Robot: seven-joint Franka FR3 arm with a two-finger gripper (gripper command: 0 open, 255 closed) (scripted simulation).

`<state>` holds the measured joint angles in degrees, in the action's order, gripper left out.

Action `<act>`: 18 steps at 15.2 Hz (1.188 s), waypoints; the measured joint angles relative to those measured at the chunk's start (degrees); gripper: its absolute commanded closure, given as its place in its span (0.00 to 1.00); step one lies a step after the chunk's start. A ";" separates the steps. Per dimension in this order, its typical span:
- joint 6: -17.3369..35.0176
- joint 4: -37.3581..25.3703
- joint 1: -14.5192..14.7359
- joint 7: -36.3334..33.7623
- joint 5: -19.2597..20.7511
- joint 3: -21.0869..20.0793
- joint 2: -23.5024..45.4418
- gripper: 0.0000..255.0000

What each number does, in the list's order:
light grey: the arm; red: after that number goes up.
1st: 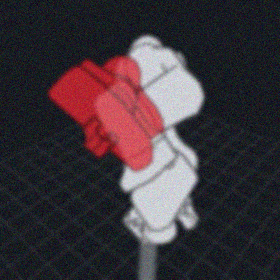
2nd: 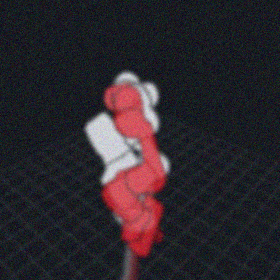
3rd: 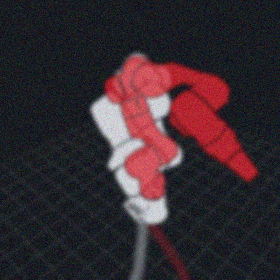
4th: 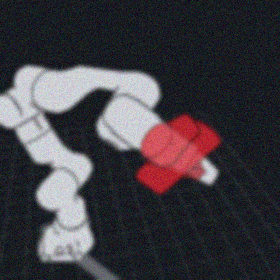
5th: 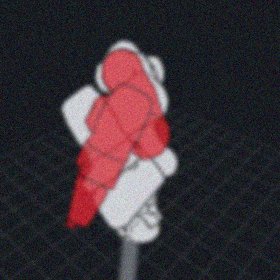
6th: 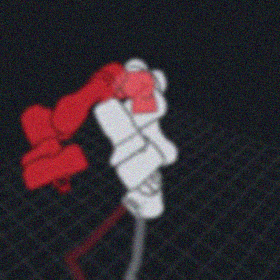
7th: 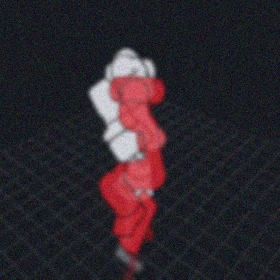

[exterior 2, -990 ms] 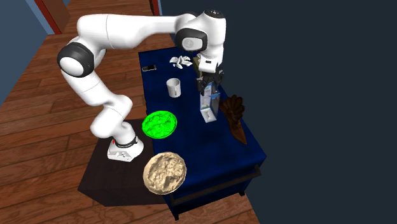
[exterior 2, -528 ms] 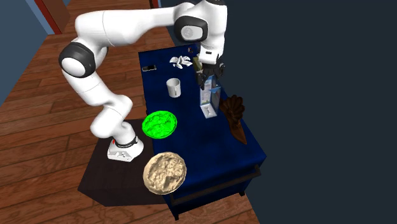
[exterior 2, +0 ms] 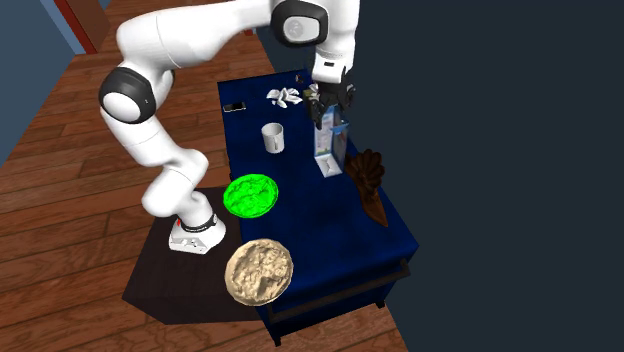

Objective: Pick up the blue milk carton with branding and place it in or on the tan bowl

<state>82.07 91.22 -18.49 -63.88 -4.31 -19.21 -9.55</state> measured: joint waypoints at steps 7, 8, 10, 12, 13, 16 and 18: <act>-3.09 2.33 -2.45 7.00 -0.51 4.74 -5.20 1.00; -3.67 2.57 -2.89 8.35 -0.46 5.68 -5.99 1.00; -4.87 3.13 -3.70 11.02 -0.29 7.55 -7.59 1.00; -5.89 3.90 -4.65 14.26 0.12 9.86 -9.24 1.00; -6.44 3.89 -5.01 15.48 0.33 10.72 -9.72 1.00; -7.61 3.99 -6.24 19.70 1.27 13.69 -10.80 1.00; -8.73 3.85 -7.01 22.41 1.93 15.64 -11.67 1.00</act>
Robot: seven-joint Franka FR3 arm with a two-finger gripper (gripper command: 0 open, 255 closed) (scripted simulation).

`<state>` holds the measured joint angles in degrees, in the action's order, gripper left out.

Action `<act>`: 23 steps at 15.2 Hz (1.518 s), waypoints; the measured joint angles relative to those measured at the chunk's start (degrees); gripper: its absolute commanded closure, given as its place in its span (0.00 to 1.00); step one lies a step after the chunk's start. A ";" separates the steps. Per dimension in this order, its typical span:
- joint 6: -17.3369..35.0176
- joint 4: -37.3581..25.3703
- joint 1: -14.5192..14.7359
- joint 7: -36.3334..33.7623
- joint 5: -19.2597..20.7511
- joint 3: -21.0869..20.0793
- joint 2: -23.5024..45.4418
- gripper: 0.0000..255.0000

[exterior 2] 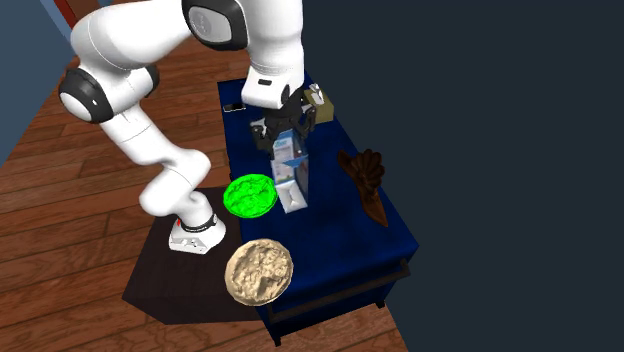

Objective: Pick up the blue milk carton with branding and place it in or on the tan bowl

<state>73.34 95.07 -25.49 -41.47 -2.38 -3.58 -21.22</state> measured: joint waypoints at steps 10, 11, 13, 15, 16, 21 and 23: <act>-3.85 -3.34 -3.90 14.90 4.13 10.41 -0.37 1.00; -4.65 -5.33 -4.26 16.56 4.47 11.59 0.79 1.00; -4.82 -5.58 -4.79 18.58 5.00 12.97 0.81 1.00; -3.75 -3.79 -4.95 19.05 5.22 13.27 0.11 1.00; -3.05 -2.88 -4.99 19.17 5.28 13.37 -0.12 1.00; 0.98 3.63 -5.10 18.89 5.56 13.22 -2.59 1.00; 2.74 6.40 -5.19 18.88 5.71 13.26 -3.60 1.00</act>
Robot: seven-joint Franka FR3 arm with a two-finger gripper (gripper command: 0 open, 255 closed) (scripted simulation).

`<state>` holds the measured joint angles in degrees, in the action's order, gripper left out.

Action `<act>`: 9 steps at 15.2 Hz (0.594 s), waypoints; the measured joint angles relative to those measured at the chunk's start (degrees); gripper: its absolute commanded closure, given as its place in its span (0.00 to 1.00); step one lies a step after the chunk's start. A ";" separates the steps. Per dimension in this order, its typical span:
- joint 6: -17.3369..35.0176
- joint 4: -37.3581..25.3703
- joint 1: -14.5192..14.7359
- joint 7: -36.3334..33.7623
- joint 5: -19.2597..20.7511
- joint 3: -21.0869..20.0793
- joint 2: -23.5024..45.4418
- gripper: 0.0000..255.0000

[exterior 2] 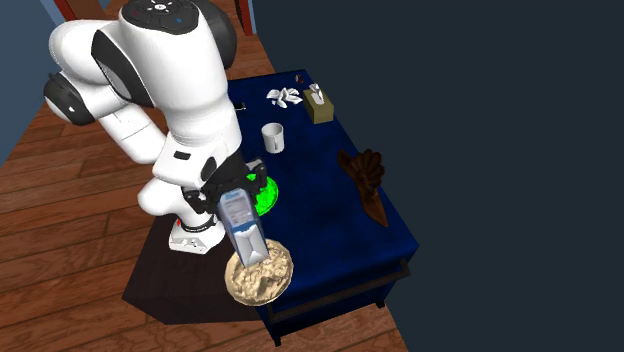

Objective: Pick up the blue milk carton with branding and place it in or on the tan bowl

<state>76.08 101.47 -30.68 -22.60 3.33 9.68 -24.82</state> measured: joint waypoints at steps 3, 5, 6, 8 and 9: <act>2.16 3.28 -0.07 -0.15 0.13 -0.04 -1.13 1.00; 3.83 5.70 -0.11 -0.29 0.21 -0.09 -1.87 1.00; 4.48 6.67 -0.11 -0.40 0.22 -0.14 -2.20 1.00; 6.06 8.91 -0.17 -0.45 0.32 -0.12 -2.86 1.00; 6.78 9.98 -0.21 -0.46 0.37 -0.09 -3.22 1.00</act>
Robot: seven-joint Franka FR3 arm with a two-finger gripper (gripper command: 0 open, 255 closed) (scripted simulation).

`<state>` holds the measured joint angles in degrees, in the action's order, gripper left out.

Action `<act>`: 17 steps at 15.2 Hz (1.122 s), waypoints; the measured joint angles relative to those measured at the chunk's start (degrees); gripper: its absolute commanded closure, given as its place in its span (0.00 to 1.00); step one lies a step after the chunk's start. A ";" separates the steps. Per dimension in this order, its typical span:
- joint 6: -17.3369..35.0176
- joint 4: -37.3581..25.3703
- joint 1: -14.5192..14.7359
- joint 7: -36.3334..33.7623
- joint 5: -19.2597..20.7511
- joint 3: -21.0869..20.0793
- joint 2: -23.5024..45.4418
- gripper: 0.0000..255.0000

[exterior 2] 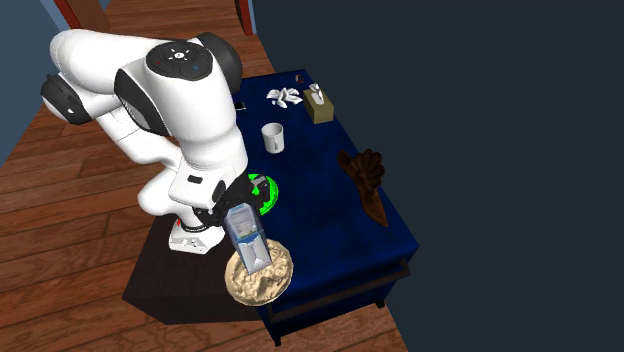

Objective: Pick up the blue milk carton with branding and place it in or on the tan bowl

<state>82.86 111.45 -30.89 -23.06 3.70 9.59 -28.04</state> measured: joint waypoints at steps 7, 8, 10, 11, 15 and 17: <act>5.15 6.89 -0.21 -0.12 0.32 0.17 -1.76 1.00; 5.59 7.37 -0.22 -0.11 0.34 0.20 -1.80 1.00; 5.84 7.69 -0.22 -0.14 0.35 0.19 -1.87 1.00; 5.88 7.74 -0.22 -0.14 0.35 0.19 -1.89 1.00; 5.92 7.76 -0.22 -0.14 0.35 0.19 -1.92 0.00; 5.92 7.75 -0.23 -0.14 0.36 0.19 -1.94 0.00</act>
<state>88.78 119.20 -31.12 -23.20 4.06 9.78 -29.97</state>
